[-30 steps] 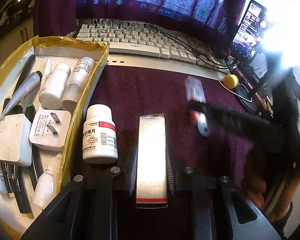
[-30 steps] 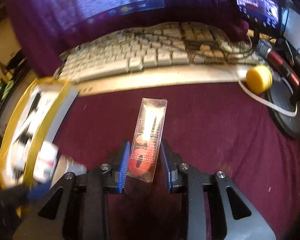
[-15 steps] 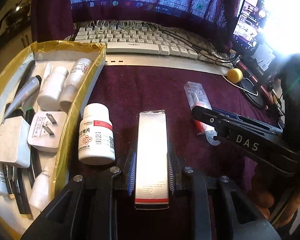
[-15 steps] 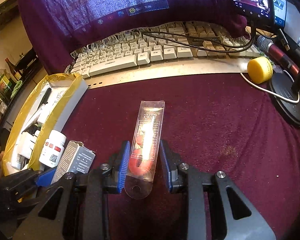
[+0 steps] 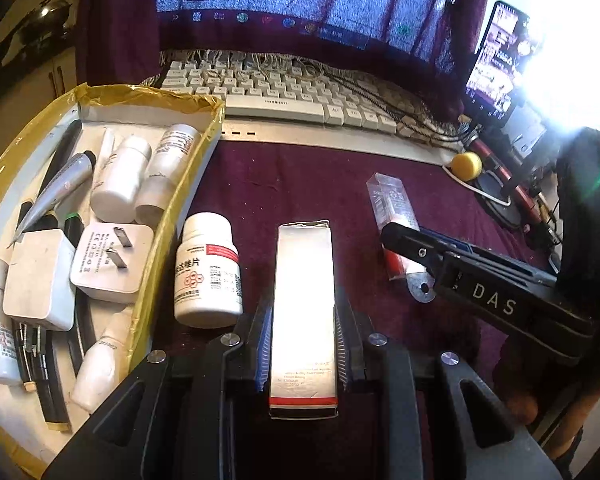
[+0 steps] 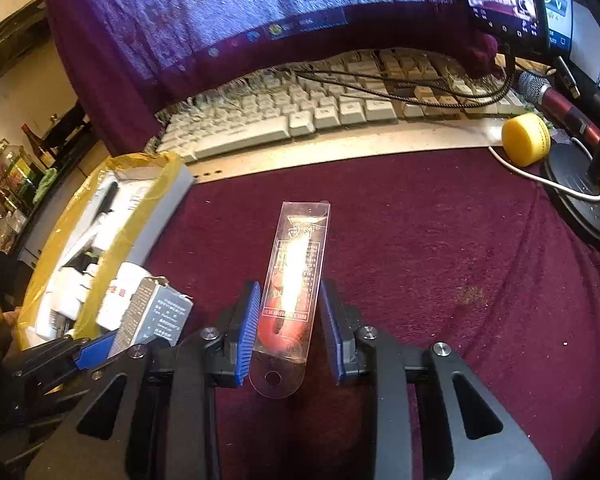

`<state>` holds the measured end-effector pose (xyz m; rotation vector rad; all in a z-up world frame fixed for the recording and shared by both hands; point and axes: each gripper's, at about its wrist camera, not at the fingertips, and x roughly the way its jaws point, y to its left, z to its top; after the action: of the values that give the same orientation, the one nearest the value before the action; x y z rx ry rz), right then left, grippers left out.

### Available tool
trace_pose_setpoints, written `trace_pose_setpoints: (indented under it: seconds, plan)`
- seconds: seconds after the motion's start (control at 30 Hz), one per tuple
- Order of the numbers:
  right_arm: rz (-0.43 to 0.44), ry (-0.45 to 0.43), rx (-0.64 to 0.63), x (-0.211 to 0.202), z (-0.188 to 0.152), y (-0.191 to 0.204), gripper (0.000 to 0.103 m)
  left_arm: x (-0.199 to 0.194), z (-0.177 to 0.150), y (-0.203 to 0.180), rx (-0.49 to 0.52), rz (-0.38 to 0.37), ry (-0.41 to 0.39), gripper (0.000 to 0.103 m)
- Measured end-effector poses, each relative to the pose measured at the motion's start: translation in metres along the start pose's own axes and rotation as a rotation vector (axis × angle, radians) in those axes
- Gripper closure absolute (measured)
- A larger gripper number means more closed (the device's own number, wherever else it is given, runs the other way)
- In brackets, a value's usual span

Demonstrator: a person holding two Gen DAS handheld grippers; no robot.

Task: Organize objects
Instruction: 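Carry the white box and clear pack over the tray with both grippers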

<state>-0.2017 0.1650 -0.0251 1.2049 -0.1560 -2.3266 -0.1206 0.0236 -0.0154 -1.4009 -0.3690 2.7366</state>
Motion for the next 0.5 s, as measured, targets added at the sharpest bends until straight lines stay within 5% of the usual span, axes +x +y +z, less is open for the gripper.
trace_pose_setpoints:
  seconds: [0.5]
  plan:
    - [0.072,-0.06,-0.058,-0.025,0.004,0.03,0.075,-0.023,0.002,0.013,-0.035,-0.04,-0.032,0.08]
